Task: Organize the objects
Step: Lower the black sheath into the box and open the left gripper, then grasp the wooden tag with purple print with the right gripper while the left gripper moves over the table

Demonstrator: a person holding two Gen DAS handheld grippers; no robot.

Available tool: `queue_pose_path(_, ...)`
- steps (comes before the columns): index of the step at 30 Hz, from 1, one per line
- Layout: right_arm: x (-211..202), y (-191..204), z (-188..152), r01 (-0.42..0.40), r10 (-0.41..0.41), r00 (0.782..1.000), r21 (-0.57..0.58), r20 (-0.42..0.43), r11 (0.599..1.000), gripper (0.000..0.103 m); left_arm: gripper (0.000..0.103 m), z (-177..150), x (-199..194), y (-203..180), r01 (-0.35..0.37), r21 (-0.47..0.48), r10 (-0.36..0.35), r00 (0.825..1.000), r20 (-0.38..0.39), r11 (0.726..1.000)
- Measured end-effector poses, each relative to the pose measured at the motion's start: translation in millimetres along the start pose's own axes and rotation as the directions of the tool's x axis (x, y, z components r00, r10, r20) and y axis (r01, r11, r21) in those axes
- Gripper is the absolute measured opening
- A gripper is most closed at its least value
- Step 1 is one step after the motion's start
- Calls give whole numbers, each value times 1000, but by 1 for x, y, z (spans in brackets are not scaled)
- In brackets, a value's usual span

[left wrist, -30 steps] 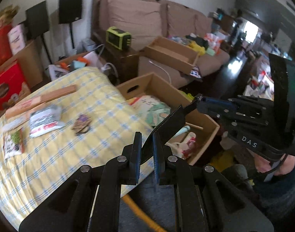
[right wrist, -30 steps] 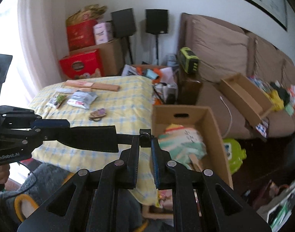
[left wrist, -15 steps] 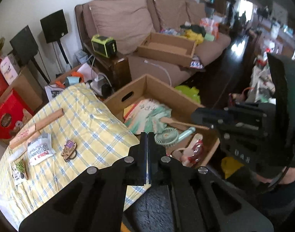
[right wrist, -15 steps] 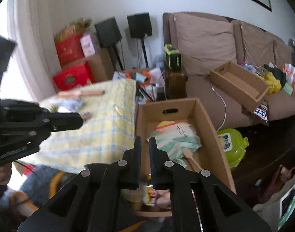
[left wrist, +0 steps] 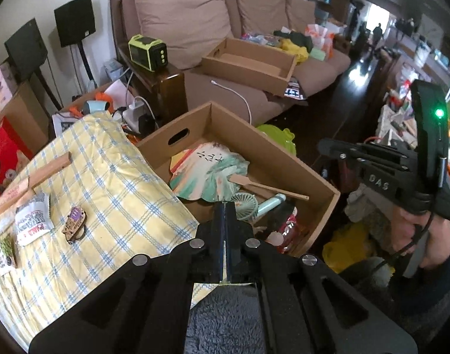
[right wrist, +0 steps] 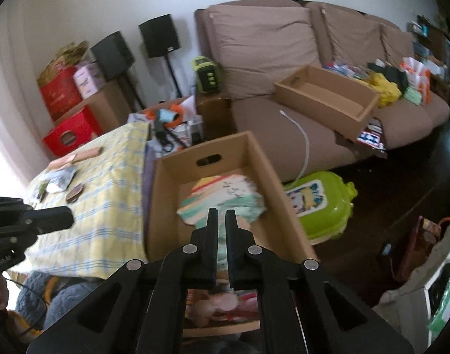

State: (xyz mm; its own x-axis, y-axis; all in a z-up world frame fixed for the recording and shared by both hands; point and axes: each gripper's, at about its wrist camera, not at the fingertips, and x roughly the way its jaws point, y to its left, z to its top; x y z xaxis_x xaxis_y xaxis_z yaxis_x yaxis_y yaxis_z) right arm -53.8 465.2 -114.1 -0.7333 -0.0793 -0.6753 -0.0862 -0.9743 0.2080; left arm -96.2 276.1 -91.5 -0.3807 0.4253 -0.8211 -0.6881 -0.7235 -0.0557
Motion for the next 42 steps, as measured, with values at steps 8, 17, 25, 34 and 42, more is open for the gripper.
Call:
queue_pose_path(8, -7, -19, 2, 25, -25, 1000, 30, -4, 999, 4, 1, -1, -2, 4, 7, -8, -7, 1000, -6, 1000)
queue_pose_path(17, -4, -1, 1, -17, 17, 999, 3, -34, 1000, 6, 1, -22, -44, 79, -155, -99, 159, 987, 35, 983)
queue_pose_path(25, 32, 50, -20, -111, 96, 983, -90, -156, 990, 7, 6, -98, -94, 204, -234, -393, 261, 965, 17, 889)
queue_pose_path(34, 49, 101, -15, -139, 97, 970, -182, -223, 973, 35, 65, -135, -94, 248, -273, -516, 299, 954, -34, 812)
queue_pose_path(42, 73, 219, 22, -231, 137, 963, -455, -231, 860, 91, 81, -184, -106, 296, -237, -700, 284, 957, -50, 674)
